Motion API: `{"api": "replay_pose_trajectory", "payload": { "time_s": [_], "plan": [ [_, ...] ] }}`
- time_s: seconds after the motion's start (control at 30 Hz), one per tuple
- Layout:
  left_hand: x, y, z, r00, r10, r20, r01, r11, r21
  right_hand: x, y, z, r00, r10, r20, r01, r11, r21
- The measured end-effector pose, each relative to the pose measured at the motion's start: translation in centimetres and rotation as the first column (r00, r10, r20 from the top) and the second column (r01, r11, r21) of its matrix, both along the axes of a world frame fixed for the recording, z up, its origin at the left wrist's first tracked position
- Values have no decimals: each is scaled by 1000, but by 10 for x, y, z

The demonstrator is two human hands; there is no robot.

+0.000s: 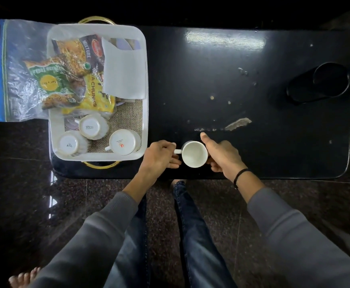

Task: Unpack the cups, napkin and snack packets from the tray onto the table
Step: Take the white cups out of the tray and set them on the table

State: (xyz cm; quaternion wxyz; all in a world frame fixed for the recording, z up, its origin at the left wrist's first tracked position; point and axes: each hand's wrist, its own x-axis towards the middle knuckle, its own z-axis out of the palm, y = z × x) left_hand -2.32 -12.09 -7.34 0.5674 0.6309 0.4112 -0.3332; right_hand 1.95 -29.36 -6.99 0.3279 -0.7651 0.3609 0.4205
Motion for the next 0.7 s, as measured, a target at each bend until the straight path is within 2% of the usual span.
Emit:
{"api": "replay_pose_trajectory", "payload": {
  "time_s": [0.13,0.23,0.3,0.4,0.47,0.53,0.63,0.7],
  "plan": [
    [1,5,15,981,-189,44,177,963,206,8,0,12,976,198,95,-182,971,-154],
    [3,14,34,957,-270,110,224,923,312,17,11,25,952,242,189,-215,965,-152],
    [5,21,46,916,-362,172,259,862,435,23,23,35,936,249,250,-224,967,-125],
    [4,40,58,782,-587,210,273,625,731,31,52,44,897,301,325,-297,953,-64],
    [3,55,60,688,-705,172,251,453,855,33,73,47,864,339,371,-358,934,-21],
    [2,70,55,651,-754,87,310,369,876,32,96,46,842,373,390,-414,910,23],
    [-2,86,44,619,-783,-63,493,325,807,29,124,40,817,426,389,-497,862,98],
    [-7,95,36,593,-801,-78,549,332,767,26,138,35,781,486,391,-565,817,113]
  ]
}}
